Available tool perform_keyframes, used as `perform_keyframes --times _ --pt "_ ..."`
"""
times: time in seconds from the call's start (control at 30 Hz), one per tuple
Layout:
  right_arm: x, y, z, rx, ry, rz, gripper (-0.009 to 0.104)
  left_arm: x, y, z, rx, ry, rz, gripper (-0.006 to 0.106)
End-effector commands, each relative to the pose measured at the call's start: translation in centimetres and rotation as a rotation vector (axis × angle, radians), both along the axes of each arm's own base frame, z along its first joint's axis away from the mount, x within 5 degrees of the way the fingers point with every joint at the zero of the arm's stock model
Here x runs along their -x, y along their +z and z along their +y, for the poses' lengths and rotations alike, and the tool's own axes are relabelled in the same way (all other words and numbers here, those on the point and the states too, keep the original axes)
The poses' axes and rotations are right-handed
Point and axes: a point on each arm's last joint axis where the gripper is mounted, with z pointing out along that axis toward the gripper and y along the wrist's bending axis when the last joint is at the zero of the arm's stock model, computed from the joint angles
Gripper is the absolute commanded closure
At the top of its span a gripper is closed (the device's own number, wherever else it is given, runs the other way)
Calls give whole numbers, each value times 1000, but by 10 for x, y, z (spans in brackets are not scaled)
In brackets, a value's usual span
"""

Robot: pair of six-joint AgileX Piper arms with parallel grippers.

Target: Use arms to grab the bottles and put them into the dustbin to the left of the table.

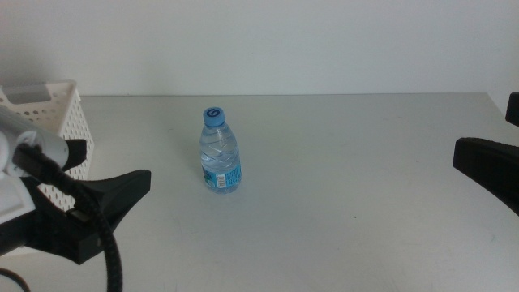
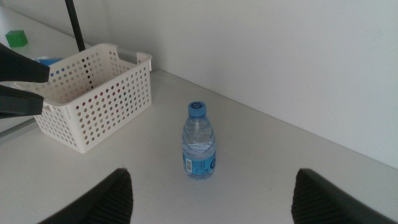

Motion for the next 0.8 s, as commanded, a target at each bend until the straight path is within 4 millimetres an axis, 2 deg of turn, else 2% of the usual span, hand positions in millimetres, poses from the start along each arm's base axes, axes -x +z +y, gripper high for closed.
perform_keyframes --times 0.0,0.3,0.53,0.77 --pt "1 18 -2 -60 -10 -98 30 -2 19 0 89 19 -107 7" --pt "1 18 -2 -60 -10 -98 30 -5 24 0 150 38 -136 7" --pt "1 18 -2 -60 -10 -98 30 -33 36 -14 194 58 -203 7" --pt "1 18 -2 -60 -10 -98 30 -69 60 -23 78 80 -279 7"
